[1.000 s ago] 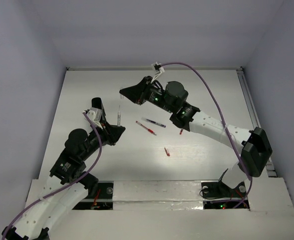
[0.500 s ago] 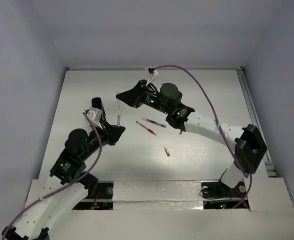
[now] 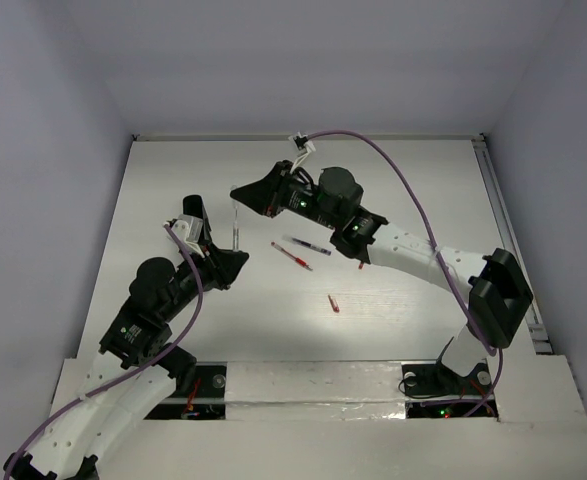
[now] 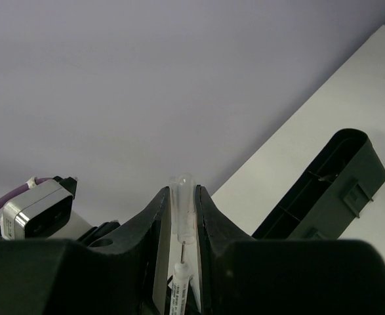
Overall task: Sort the stationery into containers
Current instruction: Close the pen cap on the pen.
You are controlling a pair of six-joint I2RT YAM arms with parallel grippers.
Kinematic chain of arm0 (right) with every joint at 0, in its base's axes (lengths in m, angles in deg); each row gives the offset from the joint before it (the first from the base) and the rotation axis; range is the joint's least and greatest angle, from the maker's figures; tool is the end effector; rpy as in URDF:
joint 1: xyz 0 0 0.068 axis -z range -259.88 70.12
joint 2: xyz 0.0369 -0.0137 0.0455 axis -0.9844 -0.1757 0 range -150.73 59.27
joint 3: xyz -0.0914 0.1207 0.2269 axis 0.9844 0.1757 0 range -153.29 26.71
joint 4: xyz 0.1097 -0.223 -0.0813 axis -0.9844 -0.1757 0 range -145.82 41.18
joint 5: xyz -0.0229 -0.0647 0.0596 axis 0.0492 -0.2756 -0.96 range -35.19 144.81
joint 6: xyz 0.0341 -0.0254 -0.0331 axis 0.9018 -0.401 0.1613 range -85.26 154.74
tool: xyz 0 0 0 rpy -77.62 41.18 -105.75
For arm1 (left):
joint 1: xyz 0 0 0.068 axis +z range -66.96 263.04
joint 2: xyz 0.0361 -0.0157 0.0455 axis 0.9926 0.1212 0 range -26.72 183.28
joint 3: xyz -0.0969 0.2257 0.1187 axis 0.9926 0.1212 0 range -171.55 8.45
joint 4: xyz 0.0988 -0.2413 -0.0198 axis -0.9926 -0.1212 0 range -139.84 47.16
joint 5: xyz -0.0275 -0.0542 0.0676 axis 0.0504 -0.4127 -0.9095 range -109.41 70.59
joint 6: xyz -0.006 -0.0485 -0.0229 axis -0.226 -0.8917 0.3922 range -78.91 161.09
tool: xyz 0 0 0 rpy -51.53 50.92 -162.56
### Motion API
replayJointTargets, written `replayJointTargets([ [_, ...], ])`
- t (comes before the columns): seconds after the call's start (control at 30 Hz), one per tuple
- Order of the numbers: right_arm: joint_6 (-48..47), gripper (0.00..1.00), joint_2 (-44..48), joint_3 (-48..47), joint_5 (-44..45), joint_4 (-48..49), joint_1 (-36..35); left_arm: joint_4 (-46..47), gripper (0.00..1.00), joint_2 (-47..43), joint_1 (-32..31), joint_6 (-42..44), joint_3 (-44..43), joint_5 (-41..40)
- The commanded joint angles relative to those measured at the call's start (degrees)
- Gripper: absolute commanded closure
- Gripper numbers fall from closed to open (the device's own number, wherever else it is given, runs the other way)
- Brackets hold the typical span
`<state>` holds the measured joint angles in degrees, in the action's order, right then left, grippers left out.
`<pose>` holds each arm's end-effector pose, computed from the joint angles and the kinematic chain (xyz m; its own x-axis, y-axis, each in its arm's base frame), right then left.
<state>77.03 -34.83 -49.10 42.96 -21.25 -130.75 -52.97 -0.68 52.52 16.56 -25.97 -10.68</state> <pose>0.2452 0.3132 0.3745 -0.5216 0.4023 -0.7524 -0.7247 0.2565 0.6395 0.1055 -0.0684 0.3211 -0.2866 -0.3074 -0.9074 0.5647 0.7109 -0.4192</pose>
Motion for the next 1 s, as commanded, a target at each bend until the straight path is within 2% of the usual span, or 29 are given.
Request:
replayJointTargets([
  [0.0, -0.45, 1.00, 1.03, 0.05, -0.10, 4.07, -1.07, 1.69, 1.00, -0.03, 0.11, -0.43, -0.13, -1.08],
  [0.97, -0.62, 1.00, 0.77, 2.68, 2.19, 7.05, -3.18, 1.52, 1.00, -1.26, 0.11, -0.51, -0.13, -2.05],
])
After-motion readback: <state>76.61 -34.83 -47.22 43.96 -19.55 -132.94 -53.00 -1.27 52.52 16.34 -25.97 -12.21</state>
